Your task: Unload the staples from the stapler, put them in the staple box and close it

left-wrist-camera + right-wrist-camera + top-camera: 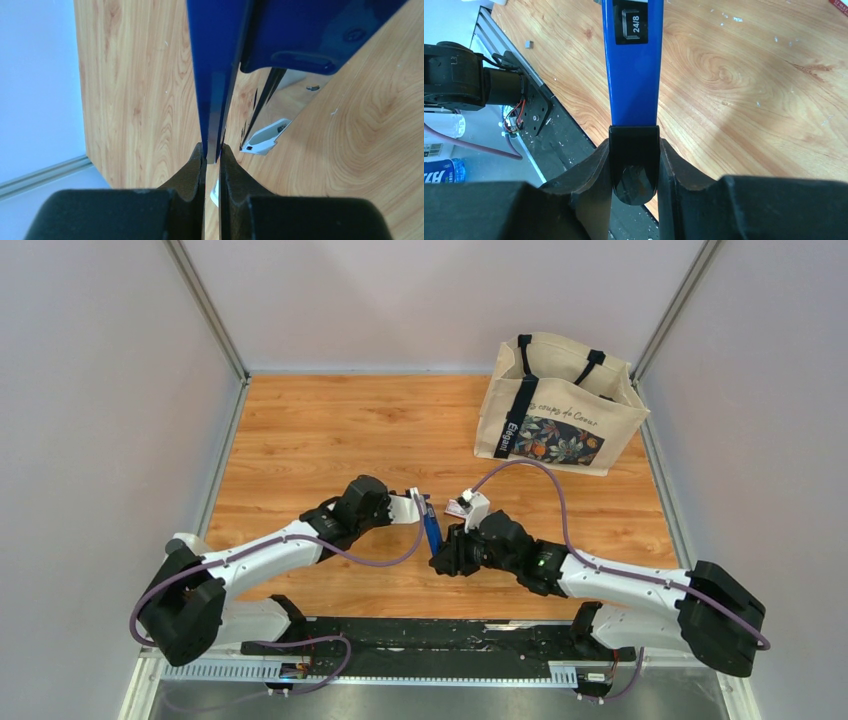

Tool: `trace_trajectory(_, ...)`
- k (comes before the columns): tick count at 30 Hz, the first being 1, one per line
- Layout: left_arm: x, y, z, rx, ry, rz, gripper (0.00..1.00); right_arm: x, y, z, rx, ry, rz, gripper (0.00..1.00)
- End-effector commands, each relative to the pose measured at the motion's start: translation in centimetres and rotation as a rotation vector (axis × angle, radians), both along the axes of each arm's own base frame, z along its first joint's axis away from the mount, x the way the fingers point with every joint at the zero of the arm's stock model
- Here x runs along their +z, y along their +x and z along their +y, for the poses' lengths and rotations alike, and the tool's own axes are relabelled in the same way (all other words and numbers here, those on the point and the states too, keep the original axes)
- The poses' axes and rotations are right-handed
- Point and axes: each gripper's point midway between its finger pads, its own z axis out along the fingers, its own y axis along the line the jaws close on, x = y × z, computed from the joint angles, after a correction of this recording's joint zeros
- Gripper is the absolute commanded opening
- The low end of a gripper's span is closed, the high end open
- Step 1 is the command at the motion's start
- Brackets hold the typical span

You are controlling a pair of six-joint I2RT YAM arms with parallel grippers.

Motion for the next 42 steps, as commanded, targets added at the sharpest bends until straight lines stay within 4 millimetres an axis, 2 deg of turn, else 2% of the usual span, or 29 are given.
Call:
trace_trajectory(1,1.0,0.7,1.5,0.052,0.061,-0.067,0.01,4.6,2.0,1.0,-0.056,0.11,-0.118,0.0)
trace_trajectory(3,1.1,0.3,1.4,0.056,0.044,-0.053,0.01,5.6,2.5,1.3,-0.065,0.12,-0.132,0.0)
trace_trajectory(5,1.2,-1.1,1.0,0.042,0.003,0.031,0.03,6.3,3.3,1.4,-0.099,0.104,-0.143,0.0)
trace_trajectory(6,1.9,-1.8,-0.4,-0.004,-0.056,0.082,0.06,7.8,4.3,1.7,-0.13,0.116,-0.166,0.0)
trace_trajectory(7,1.2,-3.5,-0.1,-0.001,-0.056,0.18,0.08,8.8,4.9,1.9,-0.141,0.115,-0.185,0.0)
trace_trajectory(9,2.7,-5.2,-1.6,-0.047,-0.15,0.256,0.1,9.9,6.0,2.0,-0.174,0.099,-0.208,0.0)
trace_trajectory(10,2.6,-6.3,-1.6,-0.042,-0.168,0.312,0.11,11.8,7.0,2.6,-0.185,0.116,-0.233,0.0)
trace_trajectory(13,3.7,-8.6,-2.5,-0.084,-0.246,0.403,0.14,13.2,8.7,3.2,-0.201,0.083,-0.261,0.0)
trace_trajectory(14,3.7,-9.1,-2.6,-0.094,-0.253,0.426,0.16,13.7,9.1,3.5,-0.206,0.08,-0.269,0.0)
trace_trajectory(15,3.7,-9.9,-2.8,-0.114,-0.262,0.459,0.24,13.9,9.4,3.7,-0.206,0.074,-0.272,0.0)
trace_trajectory(16,3.9,-10.1,-2.8,-0.117,-0.271,0.462,0.29,14.7,9.8,3.9,-0.208,0.078,-0.281,0.0)
trace_trajectory(18,4.0,-9.7,-2.5,-0.094,-0.271,0.441,0.37,14.3,10.5,4.3,-0.213,0.058,-0.285,0.0)
trace_trajectory(26,4.8,-7.4,-0.8,0.019,-0.341,0.447,0.4,14.1,13.3,4.3,-0.235,0.033,-0.292,0.0)
trace_trajectory(29,4.5,-6.7,0.2,0.051,-0.333,0.444,0.41,13.2,14.2,4.6,-0.219,0.004,-0.282,0.0)
trace_trajectory(30,4.3,-6.6,0.5,0.045,-0.317,0.439,0.41,12.6,15.1,5.0,-0.215,-0.016,-0.278,0.0)
trace_trajectory(35,1.9,-5.4,2.3,0.1,-0.213,0.404,0.4,9.1,16.9,6.2,-0.179,-0.167,-0.232,0.0)
trace_trajectory(36,1.7,-5.1,2.5,0.112,-0.202,0.397,0.4,9.8,17.5,6.9,-0.177,-0.171,-0.237,0.0)
trace_trajectory(37,1.2,-4.9,2.6,0.119,-0.188,0.399,0.4,6.7,17.8,6.8,-0.171,-0.264,-0.184,0.0)
trace_trajectory(40,0.6,-4.1,3.0,0.145,-0.174,0.376,0.4,3.6,18.3,7.1,-0.157,-0.37,-0.113,0.0)
trace_trajectory(42,0.6,-4.4,2.7,0.099,-0.182,0.394,0.39,2.4,18.4,7.1,-0.155,-0.417,-0.084,0.0)
